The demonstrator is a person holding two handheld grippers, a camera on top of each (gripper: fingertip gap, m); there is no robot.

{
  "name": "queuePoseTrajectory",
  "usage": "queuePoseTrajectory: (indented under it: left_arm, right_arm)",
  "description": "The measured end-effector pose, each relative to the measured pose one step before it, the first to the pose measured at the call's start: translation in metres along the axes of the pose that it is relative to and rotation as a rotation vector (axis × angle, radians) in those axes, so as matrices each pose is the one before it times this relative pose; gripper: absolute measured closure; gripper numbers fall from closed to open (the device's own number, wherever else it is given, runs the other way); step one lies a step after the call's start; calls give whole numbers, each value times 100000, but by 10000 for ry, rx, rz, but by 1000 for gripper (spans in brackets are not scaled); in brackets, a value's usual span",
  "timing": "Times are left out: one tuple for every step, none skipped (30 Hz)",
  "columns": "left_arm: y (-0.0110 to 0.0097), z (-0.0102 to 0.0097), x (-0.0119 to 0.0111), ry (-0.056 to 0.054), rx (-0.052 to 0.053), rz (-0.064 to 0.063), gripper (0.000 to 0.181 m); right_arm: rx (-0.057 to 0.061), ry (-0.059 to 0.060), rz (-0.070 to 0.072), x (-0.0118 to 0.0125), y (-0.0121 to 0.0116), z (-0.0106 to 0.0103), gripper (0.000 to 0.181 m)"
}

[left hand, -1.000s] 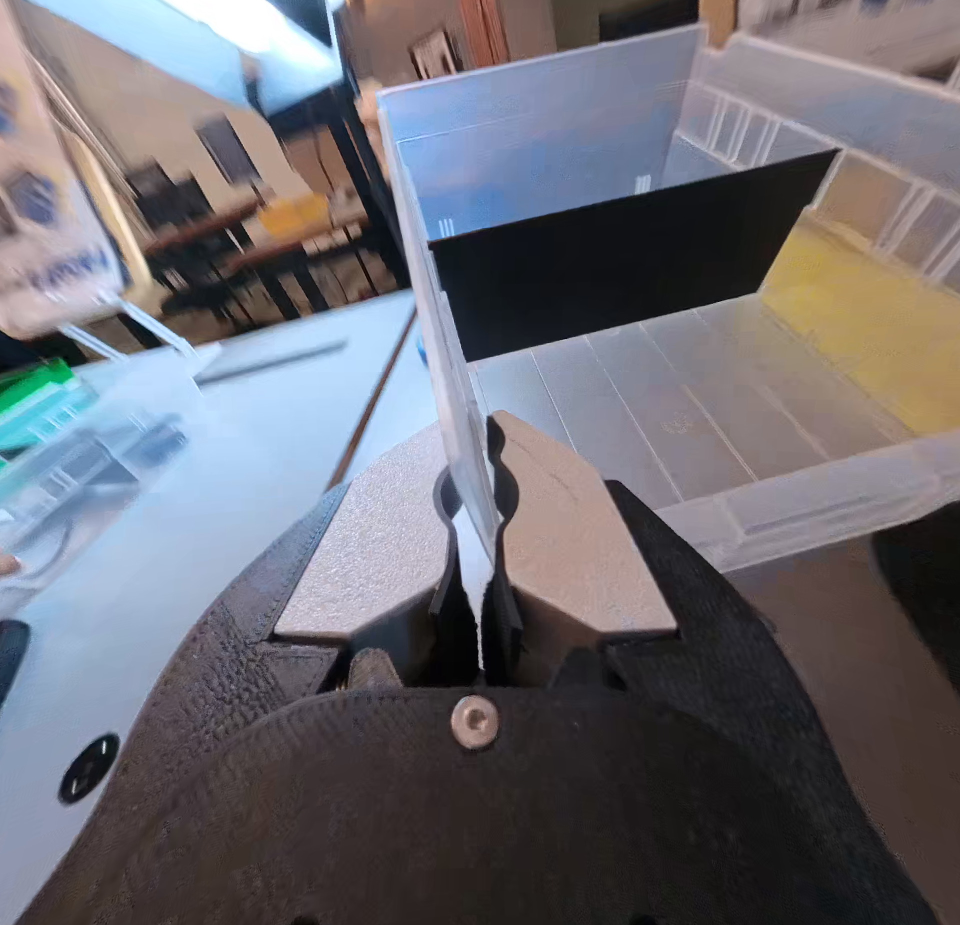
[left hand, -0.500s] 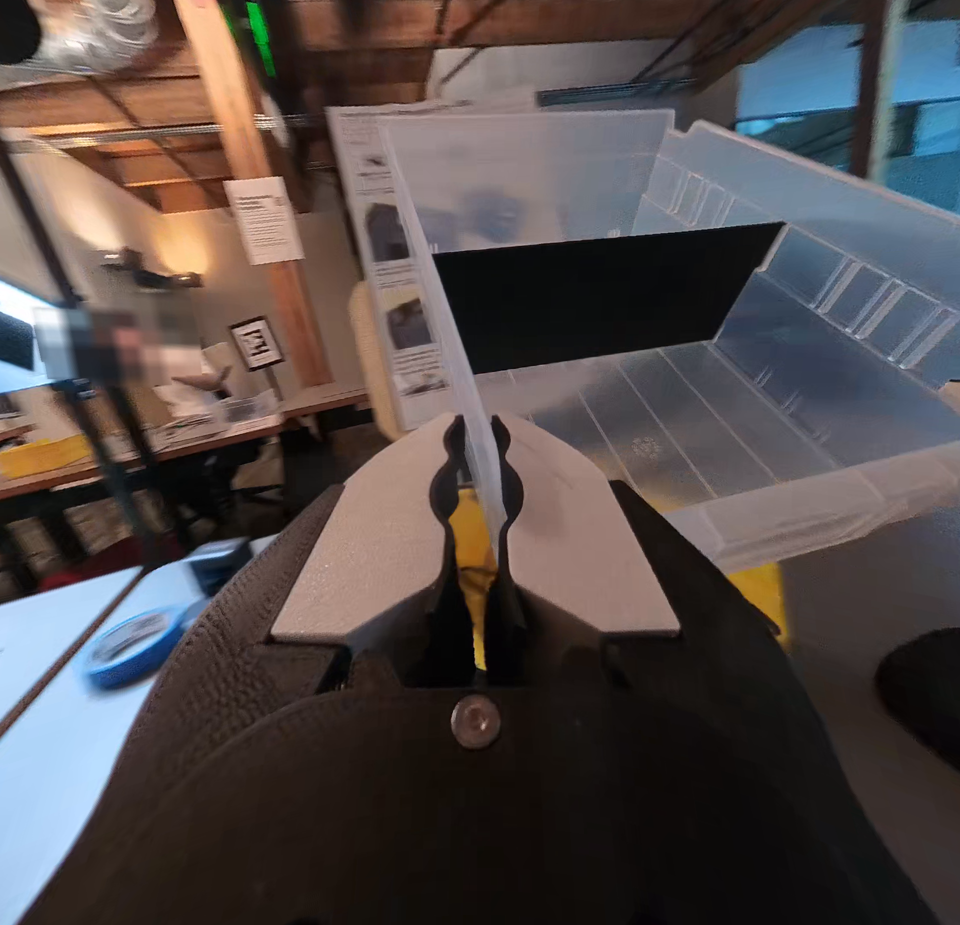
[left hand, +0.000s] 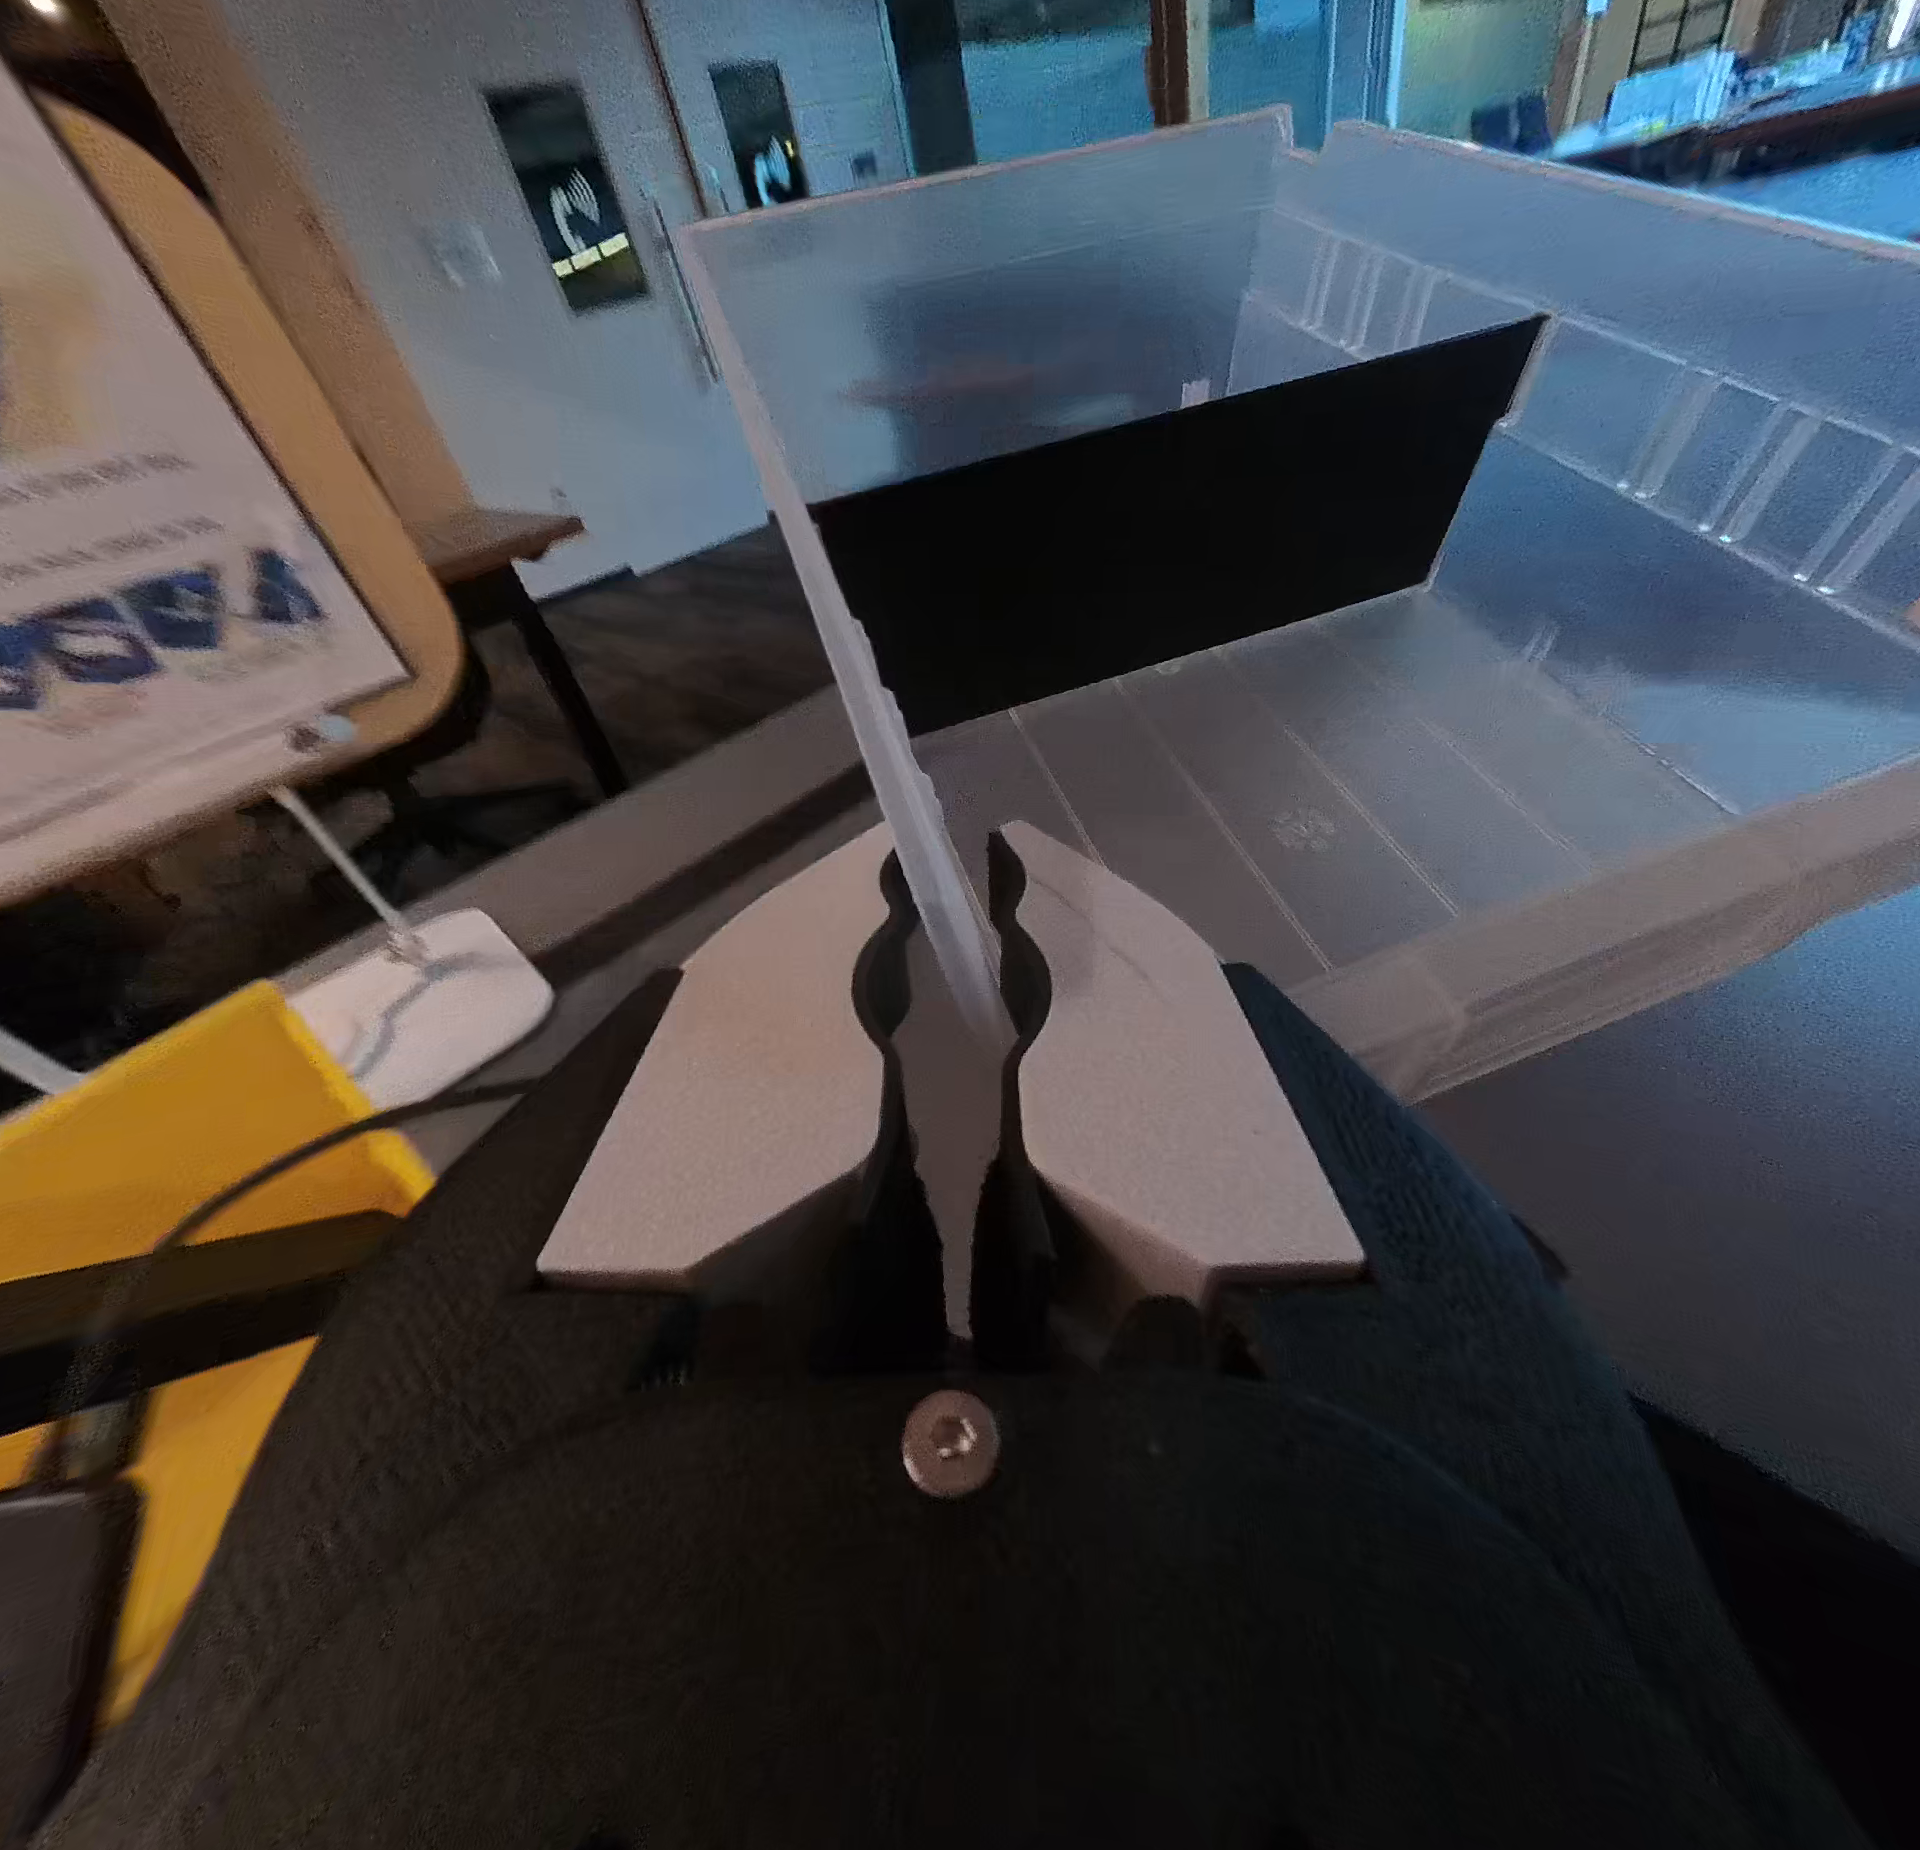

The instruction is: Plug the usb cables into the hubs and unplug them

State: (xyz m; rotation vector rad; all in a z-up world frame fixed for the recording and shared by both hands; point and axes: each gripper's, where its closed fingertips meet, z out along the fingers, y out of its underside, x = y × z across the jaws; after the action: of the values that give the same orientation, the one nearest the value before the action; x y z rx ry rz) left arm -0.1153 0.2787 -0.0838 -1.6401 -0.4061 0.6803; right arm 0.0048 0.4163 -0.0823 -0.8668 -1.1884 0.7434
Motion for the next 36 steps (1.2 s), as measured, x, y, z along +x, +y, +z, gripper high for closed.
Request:
queuePoseTrajectory:
  left_arm:
    - [1129,994,615,52,-306,-56,169]
    - [1121,912,549,55,-322,-101,169]
    - [1083,774,548,124,-330,-188,169]
    - [991,664,452,105,-324,-139,169]
    - [827,555,288,39,-227,-98,169]
    - [746,470,183,1,-163,-49,169]
    - [771,418,159,16,-202,-63,169]
    - [732,381,124,38,-173,-88,168]
    - [695,332,28,15,-148,-33,168]
    - [657,293,-8,8,-137,14,168]
    - [357,185,-63,-28,52,71,167]
    - [151,47,37,83,31,9,166]
    - [-97,-18,60,129,39,5,165]
    - [-61,-40,147,221,-44,-3,163]
    - [53,-80,223,312,-148,32,159]
    - [-105,-267,290,339,-103,-9,150]
    - [-336,-554,180,201,-40,-69,138]
    - [-470,-868,283,186,0,39,127]
    - [-517,-1187,477,261,30,194,119]
    - [-550,-1477,463,198,106,277,114]
    - [-537,-1760,408,145,188,376,111]
    - [-398,-1919,360,155,192,476,110]
    - [-33,-1980,1,-5,37,487,110]
    - [399,-1943,-370,-147,-111,470,110]
    - [896,-1802,-603,-165,-254,446,111]
    - [1538,-1548,-738,-146,-501,366,112]
    - [2143,-1182,-793,-100,-736,278,114]
    - [2435,-753,-913,-172,-806,159,116]
    - [2410,-317,-849,-138,-717,131,119]
    - [2223,36,-473,67,-644,194,121]
    - [1858,293,-279,140,-529,184,122]
    - [1530,524,-315,57,-473,127,124]
    - [1289,695,-389,0,-454,122,127]
    - [1150,759,-393,-27,-454,129,132]
    - [971,641,-309,20,-479,220,137]
    - [260,133,-204,73,-217,285,141]
  right_arm:
    - [-402,-26,118,152,1514,246,166]
    - [-366,-11,116,105,1432,284,166]
    - [-327,-8,155,75,1346,303,167]
    - [-297,-28,219,4,1233,328,167]
    - [-260,-27,259,-50,1088,343,168]
    - [-247,9,253,-67,939,341,169]
    - [-252,58,184,-43,839,338,169]
    - [-245,68,68,-63,718,333,170]
    - [-216,35,-39,-112,613,302,170]
    - [-69,31,-57,-94,306,242,170]
    - [12,33,16,-40,94,149,170]
    - [-16,9,53,18,60,81,170]
    - [-23,-4,35,53,74,56,170]
    - [-9,-6,41,64,106,59,170]
    - [-1,-65,56,-11,110,50,170]
    - [5,-36,58,0,96,36,169]
    - [130,108,21,191,-120,-61,165]
    - [381,168,-31,282,-478,-166,161]
    - [560,168,-83,279,-709,-236,156]
    - [622,120,-218,233,-784,-260,151]
    - [625,1,-350,42,-839,-266,146]
    - [537,-144,-366,-207,-864,-235,144]
    - [374,-295,-290,-429,-797,-161,142]
    - [234,-505,-196,-720,-724,-50,140]
    - [136,-768,-127,-1130,-664,26,140]
    - [71,-954,-101,-1459,-603,108,139]
    - [-3,-950,-122,-1559,-484,210,136]
    - [-116,-837,-167,-1464,-289,323,133]
    - [-242,-732,-206,-1358,-91,438,130]
    - [-389,-652,-213,-1261,179,522,126]
    - [-553,-572,-197,-1116,481,595,123]
    - [-695,-415,-212,-861,768,639,122]
    - [-786,-192,-249,-502,999,638,122]
    - [-830,-59,-239,-300,1142,603,122]
    - [-833,-82,-190,-298,1186,553,121]
    - [-755,-100,-181,-297,1067,502,121]
